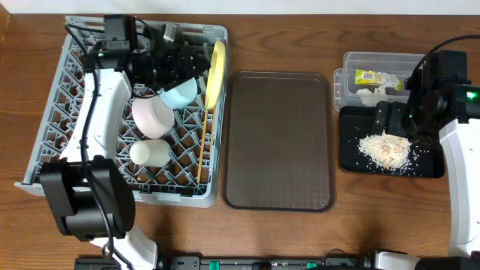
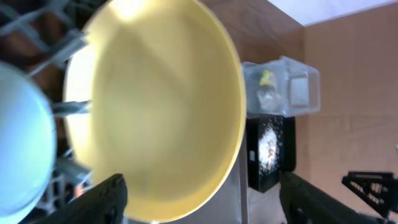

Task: Sort waste into correct bins and load items into the dishwasher

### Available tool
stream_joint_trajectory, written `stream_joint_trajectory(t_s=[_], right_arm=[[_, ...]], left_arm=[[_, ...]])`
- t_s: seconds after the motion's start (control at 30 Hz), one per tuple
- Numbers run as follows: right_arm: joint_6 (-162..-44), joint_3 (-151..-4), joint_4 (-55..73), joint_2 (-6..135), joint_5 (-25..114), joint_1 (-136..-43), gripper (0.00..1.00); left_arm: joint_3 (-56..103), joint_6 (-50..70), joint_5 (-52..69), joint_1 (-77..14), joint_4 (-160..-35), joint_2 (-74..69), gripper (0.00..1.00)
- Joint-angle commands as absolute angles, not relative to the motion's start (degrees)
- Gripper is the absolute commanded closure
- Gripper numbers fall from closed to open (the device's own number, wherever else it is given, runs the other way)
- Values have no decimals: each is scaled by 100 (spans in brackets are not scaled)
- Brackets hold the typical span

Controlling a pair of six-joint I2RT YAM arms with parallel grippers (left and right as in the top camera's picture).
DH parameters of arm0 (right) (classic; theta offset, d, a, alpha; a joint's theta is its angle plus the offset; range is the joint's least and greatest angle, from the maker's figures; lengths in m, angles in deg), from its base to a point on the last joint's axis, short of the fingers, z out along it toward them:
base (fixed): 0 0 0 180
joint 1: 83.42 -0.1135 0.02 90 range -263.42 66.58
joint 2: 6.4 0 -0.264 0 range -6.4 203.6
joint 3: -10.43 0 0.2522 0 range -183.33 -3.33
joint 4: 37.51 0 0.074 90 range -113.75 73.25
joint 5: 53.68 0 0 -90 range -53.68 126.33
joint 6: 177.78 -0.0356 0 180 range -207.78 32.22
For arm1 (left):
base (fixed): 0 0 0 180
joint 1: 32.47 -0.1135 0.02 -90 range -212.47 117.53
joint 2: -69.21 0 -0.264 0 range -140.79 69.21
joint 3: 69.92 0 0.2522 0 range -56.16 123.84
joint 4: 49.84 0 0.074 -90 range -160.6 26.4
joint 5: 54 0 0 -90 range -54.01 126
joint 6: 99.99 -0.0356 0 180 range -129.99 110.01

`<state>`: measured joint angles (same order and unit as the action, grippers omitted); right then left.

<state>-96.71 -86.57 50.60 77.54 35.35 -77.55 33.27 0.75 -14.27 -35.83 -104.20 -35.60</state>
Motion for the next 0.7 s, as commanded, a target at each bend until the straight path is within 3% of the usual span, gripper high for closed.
stream_joint_trajectory(t_s=[0.0,0.23,0.37,0.67], right_arm=[[-9627,-8686,4833,7728,3817,-7674,1],[-9061,-8686,3532,7728,5640,-7759,1],[-8779,-8686,3215,7752,5494,-7978,1],[-8777,-8544,4225,7927,4449,-8070,1]], left_arm=[[3342,-15,-640,-3594,-10604,-3029,18],[3342,-15,1911,-3200,-11268,-2262,14],[3342,357,3485,-2864,-12153,-2054,11],[3198,490,3651,-2798,-13946,-1980,11]])
